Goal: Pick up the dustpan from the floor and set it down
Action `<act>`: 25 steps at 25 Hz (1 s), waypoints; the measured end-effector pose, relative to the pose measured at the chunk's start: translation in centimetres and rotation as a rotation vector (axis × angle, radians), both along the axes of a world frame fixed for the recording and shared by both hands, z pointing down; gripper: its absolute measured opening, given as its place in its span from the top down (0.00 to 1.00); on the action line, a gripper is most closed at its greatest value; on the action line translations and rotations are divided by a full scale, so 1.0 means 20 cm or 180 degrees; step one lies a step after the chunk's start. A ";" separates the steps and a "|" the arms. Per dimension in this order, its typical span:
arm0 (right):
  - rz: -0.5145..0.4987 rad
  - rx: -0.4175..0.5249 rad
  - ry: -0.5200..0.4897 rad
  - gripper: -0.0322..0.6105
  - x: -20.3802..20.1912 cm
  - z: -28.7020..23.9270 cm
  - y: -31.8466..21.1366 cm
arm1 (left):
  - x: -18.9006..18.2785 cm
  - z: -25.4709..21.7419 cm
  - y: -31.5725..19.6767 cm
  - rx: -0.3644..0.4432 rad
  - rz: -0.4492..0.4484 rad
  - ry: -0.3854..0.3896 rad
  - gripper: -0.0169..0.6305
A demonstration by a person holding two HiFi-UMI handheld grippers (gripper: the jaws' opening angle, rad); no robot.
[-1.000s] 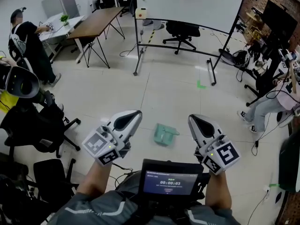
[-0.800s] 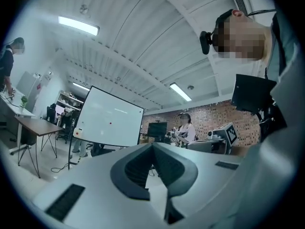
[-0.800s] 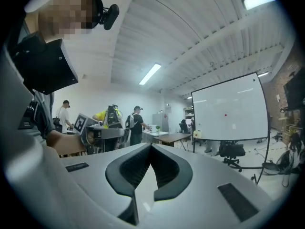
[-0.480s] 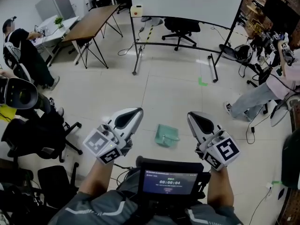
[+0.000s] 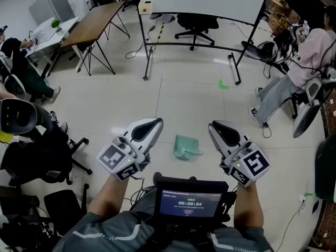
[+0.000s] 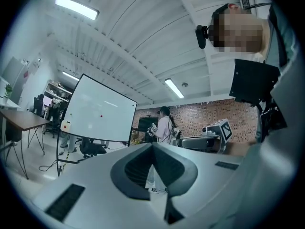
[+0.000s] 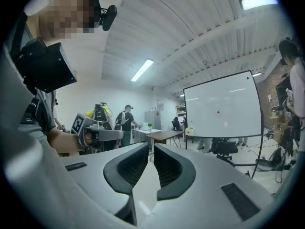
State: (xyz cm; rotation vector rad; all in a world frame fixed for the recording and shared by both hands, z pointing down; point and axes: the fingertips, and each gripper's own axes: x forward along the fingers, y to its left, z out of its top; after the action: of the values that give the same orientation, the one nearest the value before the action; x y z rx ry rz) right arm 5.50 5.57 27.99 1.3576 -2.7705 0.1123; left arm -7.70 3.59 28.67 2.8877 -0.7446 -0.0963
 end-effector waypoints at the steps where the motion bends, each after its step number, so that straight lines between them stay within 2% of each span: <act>1: -0.0023 -0.0026 0.0023 0.86 0.00 0.03 -0.02 | 0.01 0.03 -0.03 -0.0020 0.0003 -0.0019 0.95; 3: -0.0085 -0.0086 0.0096 0.85 -0.01 0.14 -0.07 | 0.02 0.12 -0.08 -0.0082 0.0000 -0.0050 0.95; 5: -0.0129 -0.0130 0.0144 0.80 0.00 0.27 -0.13 | 0.04 0.23 -0.15 -0.0127 0.0010 -0.0112 0.95; 9: -0.0224 -0.0340 0.0169 0.78 0.05 0.63 -0.26 | 0.10 0.56 -0.26 -0.0286 0.0092 -0.0288 0.95; 11: -0.0359 -0.0534 0.0269 0.72 0.06 0.84 -0.30 | 0.14 0.74 -0.31 -0.0396 0.0086 -0.0327 0.95; 14: -0.0570 -0.0804 0.0463 0.66 0.07 1.18 -0.34 | 0.21 1.05 -0.39 -0.0516 0.0105 -0.0531 0.95; 16: -0.0720 -0.0923 0.0573 0.65 0.06 1.43 -0.35 | 0.25 1.28 -0.41 -0.0617 0.0158 -0.0627 0.95; 18: -0.0857 -0.1055 0.0696 0.59 0.04 1.69 -0.35 | 0.27 1.51 -0.42 -0.0720 0.0228 -0.0666 0.95; 21: -0.1024 -0.1263 0.0904 0.57 0.05 2.10 -0.35 | 0.31 1.84 -0.43 -0.0871 0.0319 -0.0710 0.95; 22: -0.1082 -0.1337 0.0971 0.54 0.07 2.23 -0.35 | 0.34 1.94 -0.44 -0.0921 0.0337 -0.0718 0.95; 25: -0.1223 -0.1490 0.1135 0.53 0.15 2.59 -0.39 | 0.44 2.24 -0.49 -0.1055 0.0363 -0.0754 0.95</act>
State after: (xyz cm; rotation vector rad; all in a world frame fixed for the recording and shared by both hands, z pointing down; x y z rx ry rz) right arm 8.59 -2.18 79.77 0.6511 -2.4329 0.4212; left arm 1.16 -6.23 73.48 2.6387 -0.5654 0.3545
